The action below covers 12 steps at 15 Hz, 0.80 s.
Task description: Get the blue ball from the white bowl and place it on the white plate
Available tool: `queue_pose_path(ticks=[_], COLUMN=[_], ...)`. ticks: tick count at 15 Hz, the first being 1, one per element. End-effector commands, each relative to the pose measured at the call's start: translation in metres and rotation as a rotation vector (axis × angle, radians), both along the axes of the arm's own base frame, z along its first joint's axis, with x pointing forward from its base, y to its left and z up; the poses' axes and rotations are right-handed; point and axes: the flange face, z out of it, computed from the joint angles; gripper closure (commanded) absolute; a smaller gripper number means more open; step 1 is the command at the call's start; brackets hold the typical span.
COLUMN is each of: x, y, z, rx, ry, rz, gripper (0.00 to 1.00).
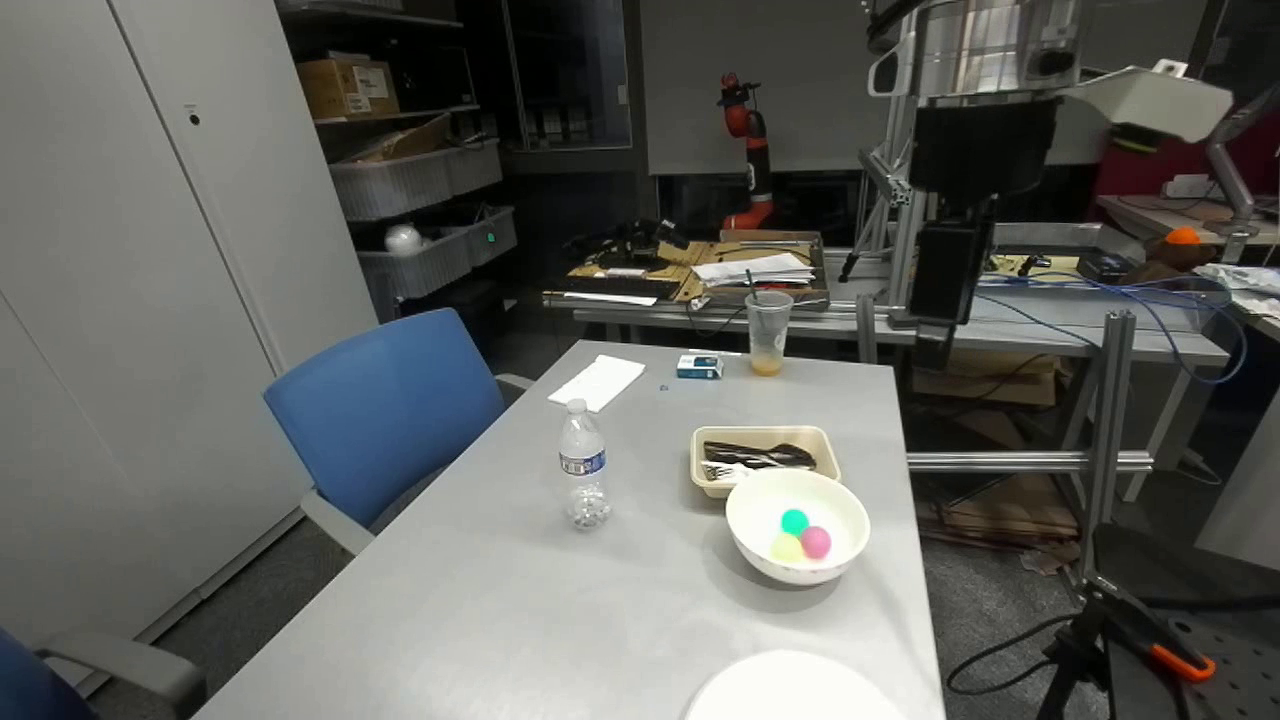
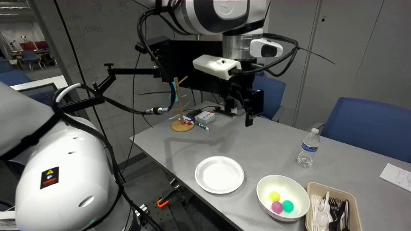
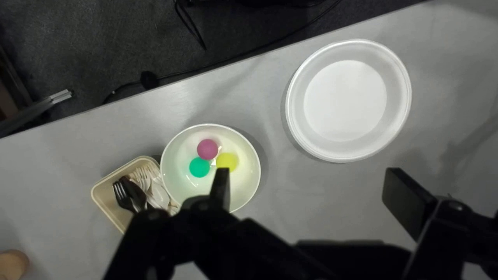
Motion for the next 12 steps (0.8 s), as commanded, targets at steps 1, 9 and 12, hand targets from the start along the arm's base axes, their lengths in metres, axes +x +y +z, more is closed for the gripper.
queue_pose_path(ticks=[1,9,12], x=[0.027,0.068,0.061], y=[-0.021,-0.056,-0.053], z=[-0.017,-0.087,-0.094], rx=[0.009,-0.004,-0.001], ry=[-0.025,-0.046,-0.027], rz=[-0.031,-0.116,-0.114], gripper=[0.00,0.00,0.00])
